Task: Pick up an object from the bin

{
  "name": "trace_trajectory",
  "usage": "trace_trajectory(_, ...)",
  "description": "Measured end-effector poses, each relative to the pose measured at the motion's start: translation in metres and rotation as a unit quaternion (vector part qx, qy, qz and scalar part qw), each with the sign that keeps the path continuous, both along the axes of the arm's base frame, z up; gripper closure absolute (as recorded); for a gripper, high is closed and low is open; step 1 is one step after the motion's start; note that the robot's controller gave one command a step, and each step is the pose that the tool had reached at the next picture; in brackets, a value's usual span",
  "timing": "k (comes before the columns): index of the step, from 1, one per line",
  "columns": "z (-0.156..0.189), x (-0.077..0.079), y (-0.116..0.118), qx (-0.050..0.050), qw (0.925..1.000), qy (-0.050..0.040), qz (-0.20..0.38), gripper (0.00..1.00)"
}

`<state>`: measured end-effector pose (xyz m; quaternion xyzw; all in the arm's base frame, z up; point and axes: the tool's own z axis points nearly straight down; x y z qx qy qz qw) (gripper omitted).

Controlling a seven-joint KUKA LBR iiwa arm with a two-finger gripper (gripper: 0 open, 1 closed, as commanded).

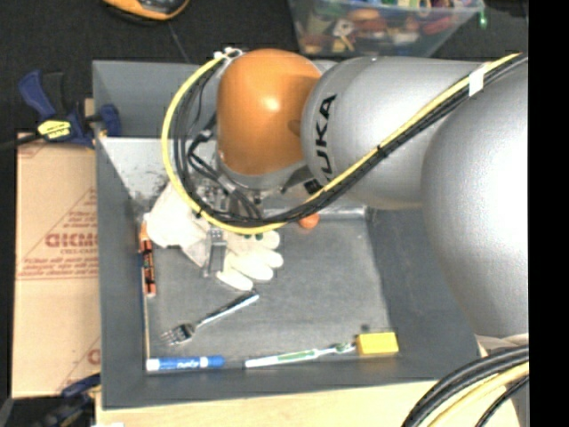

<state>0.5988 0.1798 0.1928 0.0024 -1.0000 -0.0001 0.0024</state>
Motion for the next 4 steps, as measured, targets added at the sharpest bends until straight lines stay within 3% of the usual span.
trace_trajectory(1,0.005,0.002,-0.001,0.001,1.0000,-0.0040,-0.003,0.00)
trace_trajectory(2,-0.100,0.021,-0.013,0.001,0.9741,-0.0049,-0.226,0.00)
trace_trajectory(3,-0.120,0.010,-0.018,0.001,0.9899,-0.0072,-0.142,0.00)
trace_trajectory(4,-0.114,0.018,-0.014,0.001,0.9686,-0.0039,-0.249,0.00)
